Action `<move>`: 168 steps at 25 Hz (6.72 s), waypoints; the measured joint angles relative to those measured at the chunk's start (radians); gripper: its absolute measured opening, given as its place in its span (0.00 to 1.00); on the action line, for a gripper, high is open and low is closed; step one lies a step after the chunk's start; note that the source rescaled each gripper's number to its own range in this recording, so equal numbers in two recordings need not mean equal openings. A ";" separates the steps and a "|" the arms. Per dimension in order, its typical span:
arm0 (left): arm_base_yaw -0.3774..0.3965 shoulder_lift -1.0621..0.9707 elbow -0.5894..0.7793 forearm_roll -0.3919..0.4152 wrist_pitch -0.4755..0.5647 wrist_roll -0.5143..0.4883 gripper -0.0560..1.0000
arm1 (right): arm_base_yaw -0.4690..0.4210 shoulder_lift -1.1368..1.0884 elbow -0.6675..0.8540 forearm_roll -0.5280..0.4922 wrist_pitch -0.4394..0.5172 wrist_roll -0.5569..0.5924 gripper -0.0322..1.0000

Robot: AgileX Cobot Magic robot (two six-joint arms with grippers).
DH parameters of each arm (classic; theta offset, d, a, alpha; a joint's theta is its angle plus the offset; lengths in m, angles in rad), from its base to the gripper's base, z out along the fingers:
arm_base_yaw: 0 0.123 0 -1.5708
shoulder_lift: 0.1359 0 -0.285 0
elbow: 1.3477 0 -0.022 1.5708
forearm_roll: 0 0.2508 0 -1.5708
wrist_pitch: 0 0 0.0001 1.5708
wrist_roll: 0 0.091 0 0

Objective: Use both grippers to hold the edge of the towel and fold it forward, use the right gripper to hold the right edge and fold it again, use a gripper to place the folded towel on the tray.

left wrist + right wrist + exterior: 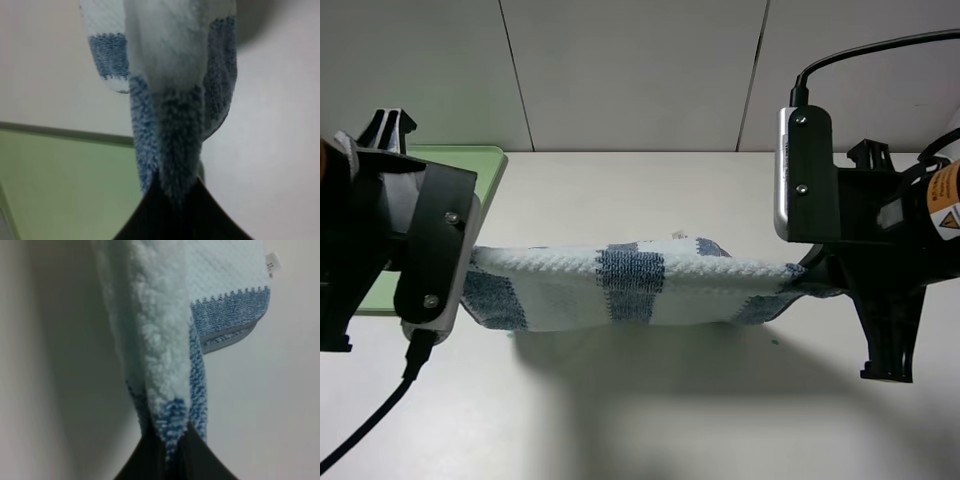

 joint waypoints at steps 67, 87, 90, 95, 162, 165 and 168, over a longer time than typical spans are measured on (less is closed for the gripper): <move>0.297 0.498 -0.001 0.162 -0.395 -0.056 0.05 | -0.110 0.518 -0.159 -0.052 -0.213 -0.096 0.03; 0.325 0.500 -0.001 0.165 -0.450 -0.056 0.05 | -0.112 0.567 -0.160 -0.081 -0.265 -0.097 0.03; 0.325 0.500 -0.001 0.165 -0.450 -0.056 0.05 | -0.112 0.567 -0.160 -0.081 -0.263 -0.098 0.04; 0.325 0.500 -0.001 0.167 -0.449 -0.056 0.09 | -0.112 0.568 -0.160 -0.082 -0.256 -0.099 0.40; 0.326 0.179 0.000 0.114 -0.228 -0.429 1.00 | -0.112 0.505 -0.160 -0.085 -0.157 0.099 1.00; 0.326 0.179 0.000 0.111 -0.178 -0.463 1.00 | -0.112 0.505 -0.160 -0.085 -0.157 0.106 1.00; 0.326 0.146 0.000 0.111 -0.141 -0.497 1.00 | -0.112 0.505 -0.160 -0.085 -0.158 0.108 1.00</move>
